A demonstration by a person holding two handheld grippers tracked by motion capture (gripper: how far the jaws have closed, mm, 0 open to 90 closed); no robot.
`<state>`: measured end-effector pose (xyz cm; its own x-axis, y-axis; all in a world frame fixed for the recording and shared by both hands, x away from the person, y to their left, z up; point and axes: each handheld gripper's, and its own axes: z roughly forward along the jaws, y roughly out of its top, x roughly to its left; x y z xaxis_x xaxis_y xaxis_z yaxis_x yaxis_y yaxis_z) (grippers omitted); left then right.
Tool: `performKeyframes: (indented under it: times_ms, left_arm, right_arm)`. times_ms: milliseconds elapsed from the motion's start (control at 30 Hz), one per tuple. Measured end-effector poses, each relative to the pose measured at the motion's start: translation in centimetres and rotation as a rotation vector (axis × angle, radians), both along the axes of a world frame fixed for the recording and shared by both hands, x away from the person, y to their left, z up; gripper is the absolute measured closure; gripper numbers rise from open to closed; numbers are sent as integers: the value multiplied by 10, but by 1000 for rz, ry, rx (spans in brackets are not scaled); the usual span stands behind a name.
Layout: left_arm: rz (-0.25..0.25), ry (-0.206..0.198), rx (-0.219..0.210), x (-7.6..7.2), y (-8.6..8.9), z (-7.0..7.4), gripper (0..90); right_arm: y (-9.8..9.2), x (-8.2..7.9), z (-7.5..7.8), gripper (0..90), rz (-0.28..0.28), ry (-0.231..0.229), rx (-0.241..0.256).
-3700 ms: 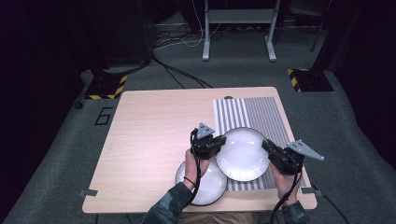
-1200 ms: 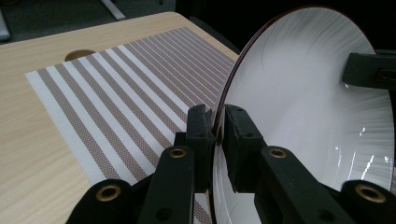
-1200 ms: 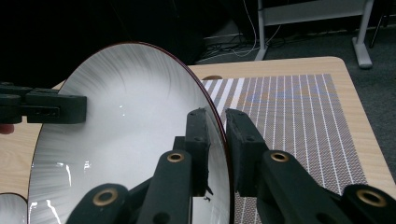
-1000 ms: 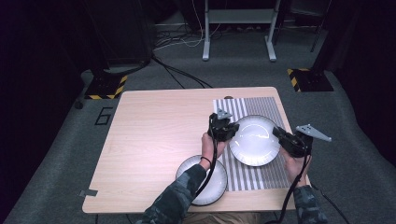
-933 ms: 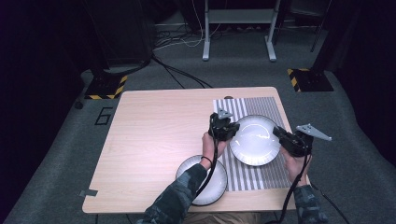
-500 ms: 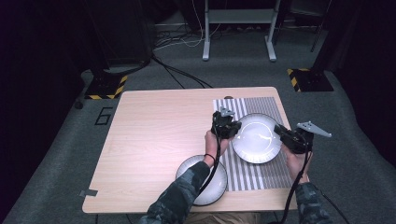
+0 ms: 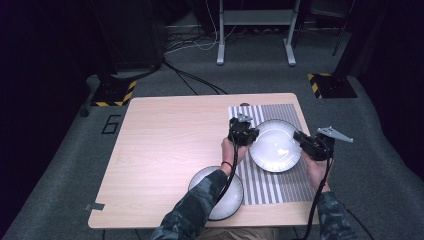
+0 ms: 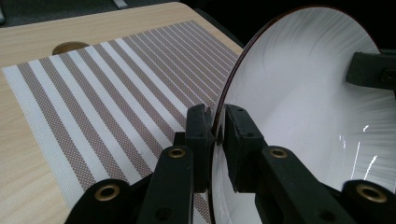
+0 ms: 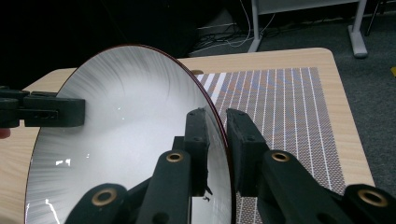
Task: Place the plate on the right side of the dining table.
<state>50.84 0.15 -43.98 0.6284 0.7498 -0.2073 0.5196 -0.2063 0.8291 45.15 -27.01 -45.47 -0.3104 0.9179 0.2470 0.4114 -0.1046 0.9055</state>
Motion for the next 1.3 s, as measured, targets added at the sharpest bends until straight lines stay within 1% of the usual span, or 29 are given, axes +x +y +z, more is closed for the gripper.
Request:
performKeyframes:
  times_ms: [200, 400, 500, 733, 800, 933, 1033, 1100, 1200, 1233, 1300]
  left_arm:
    - [7, 23, -2, 7, -4, -6, 799]
    - [24, 35, 8, 13, -8, -10, 797]
    - [29, 48, 13, 16, -9, -13, 796]
    - [54, 66, 11, 20, -11, -18, 794]
    - [59, 77, 14, 21, -11, -21, 794]
    - [80, 85, 10, 23, -12, -26, 793]
    - [97, 81, 9, 24, -13, -29, 792]
    - [99, 91, 13, 25, -13, -31, 791]
    - [117, 96, 10, 27, -14, -36, 787]
    - [123, 108, 12, 27, -14, -38, 785]
    - [134, 110, 8, 28, -15, -42, 782]
  right_arm:
    - [-4, 7, -5, 787, 4, 13, -1]
    - [-6, 15, -11, 785, 3, 25, 9]
    - [-8, 19, -13, 783, 5, 32, 9]
    - [-9, 28, -16, 780, 15, 39, 5]
    - [-9, 30, -18, 781, 17, 47, 8]
    - [-10, 35, -24, 781, 21, 67, 19]
    - [-10, 38, -27, 781, 22, 72, 30]
    - [-11, 40, -30, 782, 23, 73, 34]
    - [-11, 43, -33, 782, 23, 86, 42]
    - [-11, 44, -35, 781, 24, 91, 48]
    - [-11, 46, -38, 783, 26, 96, 53]
